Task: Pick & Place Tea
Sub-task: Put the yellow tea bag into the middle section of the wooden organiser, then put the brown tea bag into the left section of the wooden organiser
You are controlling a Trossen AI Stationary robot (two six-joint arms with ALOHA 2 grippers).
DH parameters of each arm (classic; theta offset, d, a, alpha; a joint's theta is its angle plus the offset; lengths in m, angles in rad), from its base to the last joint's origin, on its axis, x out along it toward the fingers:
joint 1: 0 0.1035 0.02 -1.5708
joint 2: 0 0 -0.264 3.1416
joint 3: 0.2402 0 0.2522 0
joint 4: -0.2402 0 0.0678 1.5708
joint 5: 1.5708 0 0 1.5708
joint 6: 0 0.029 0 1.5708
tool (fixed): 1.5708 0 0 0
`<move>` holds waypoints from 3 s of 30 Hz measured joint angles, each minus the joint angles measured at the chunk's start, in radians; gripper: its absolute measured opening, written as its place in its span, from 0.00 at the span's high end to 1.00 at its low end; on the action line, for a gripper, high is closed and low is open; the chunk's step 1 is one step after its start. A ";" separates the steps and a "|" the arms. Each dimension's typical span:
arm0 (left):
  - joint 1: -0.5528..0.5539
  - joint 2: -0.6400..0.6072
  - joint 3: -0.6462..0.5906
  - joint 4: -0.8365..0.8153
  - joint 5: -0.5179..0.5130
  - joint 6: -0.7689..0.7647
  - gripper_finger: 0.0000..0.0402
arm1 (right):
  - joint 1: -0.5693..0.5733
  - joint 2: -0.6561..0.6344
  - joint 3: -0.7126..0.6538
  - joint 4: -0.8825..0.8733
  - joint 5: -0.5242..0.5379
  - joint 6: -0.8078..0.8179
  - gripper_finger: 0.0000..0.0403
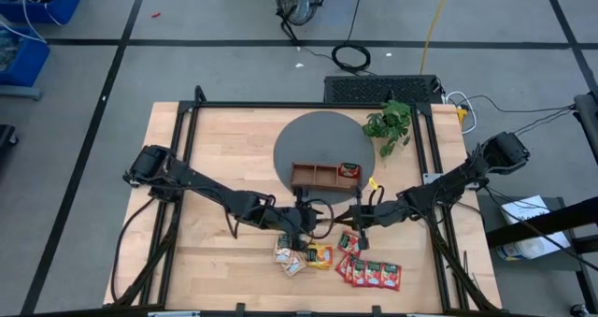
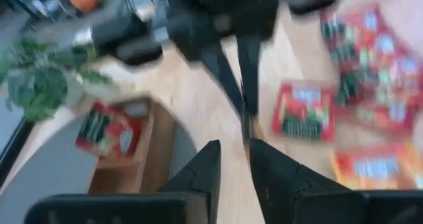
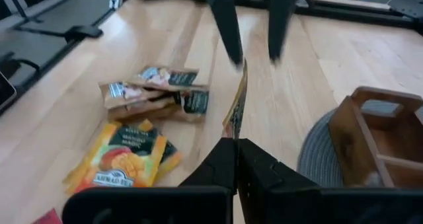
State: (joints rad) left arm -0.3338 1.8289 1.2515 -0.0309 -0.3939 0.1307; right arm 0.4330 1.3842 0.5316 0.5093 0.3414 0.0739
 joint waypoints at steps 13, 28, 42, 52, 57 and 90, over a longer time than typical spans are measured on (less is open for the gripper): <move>-0.143 -0.449 -0.442 0.208 -0.052 -0.136 0.97 | -0.163 -0.080 0.009 -0.159 -0.079 -0.110 1.00; -0.086 -0.535 -0.859 0.669 -0.044 -0.133 0.94 | -0.556 -0.042 0.277 -0.543 -0.323 -0.294 1.00; -0.081 -0.536 -0.855 0.692 -0.042 -0.108 0.88 | -0.605 0.137 0.278 -0.531 -0.354 -0.284 1.00; -0.082 -0.536 -0.855 0.694 -0.041 -0.110 0.88 | -0.610 0.148 0.271 -0.535 -0.287 -0.297 1.00; -0.082 -0.536 -0.855 0.693 -0.041 -0.125 0.88 | -0.610 0.148 0.271 -0.520 -0.286 -0.303 0.96; -0.135 -0.360 -0.853 0.583 -0.012 -0.711 0.88 | -0.198 0.169 0.270 -0.230 -0.257 -0.325 0.90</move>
State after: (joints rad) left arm -0.4690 1.4691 0.3981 0.5518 -0.4060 -0.5799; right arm 0.2349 1.5532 0.8021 0.2790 0.0846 -0.2509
